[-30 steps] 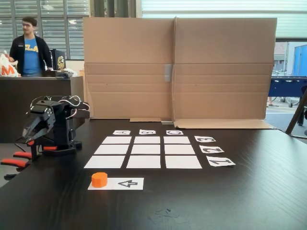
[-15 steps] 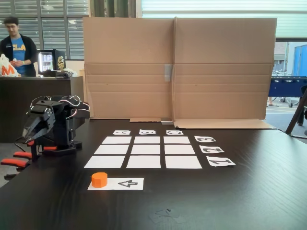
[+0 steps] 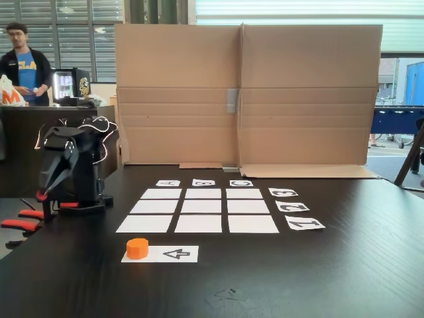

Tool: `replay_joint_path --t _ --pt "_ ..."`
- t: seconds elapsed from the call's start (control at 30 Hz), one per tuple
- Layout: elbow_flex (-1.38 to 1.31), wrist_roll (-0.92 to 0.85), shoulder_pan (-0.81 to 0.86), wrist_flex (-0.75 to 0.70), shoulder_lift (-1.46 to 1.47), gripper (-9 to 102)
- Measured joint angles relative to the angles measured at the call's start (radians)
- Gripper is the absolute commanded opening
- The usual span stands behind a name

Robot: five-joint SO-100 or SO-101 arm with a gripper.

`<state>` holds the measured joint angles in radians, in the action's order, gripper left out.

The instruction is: Pick up the round, orange token and place it in the grid on square B3.

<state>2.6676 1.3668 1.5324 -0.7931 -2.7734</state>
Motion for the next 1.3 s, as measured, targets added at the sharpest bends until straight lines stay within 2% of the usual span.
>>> replay_joint_path --t 0.53,0.6,0.67,0.8,0.9,1.3 --pt "-0.793 -0.002 -0.133 -0.526 0.583 -1" --pt "-0.885 -0.008 -0.153 -0.575 0.65 1" --pt "-0.974 -0.011 -0.175 -0.617 0.712 7" --pt "-1.085 -0.021 -0.21 -0.675 0.813 23" --pt "-1.12 -0.023 -0.245 -0.689 0.877 29" --pt "-1.273 -0.025 -0.357 -0.761 1.106 33"
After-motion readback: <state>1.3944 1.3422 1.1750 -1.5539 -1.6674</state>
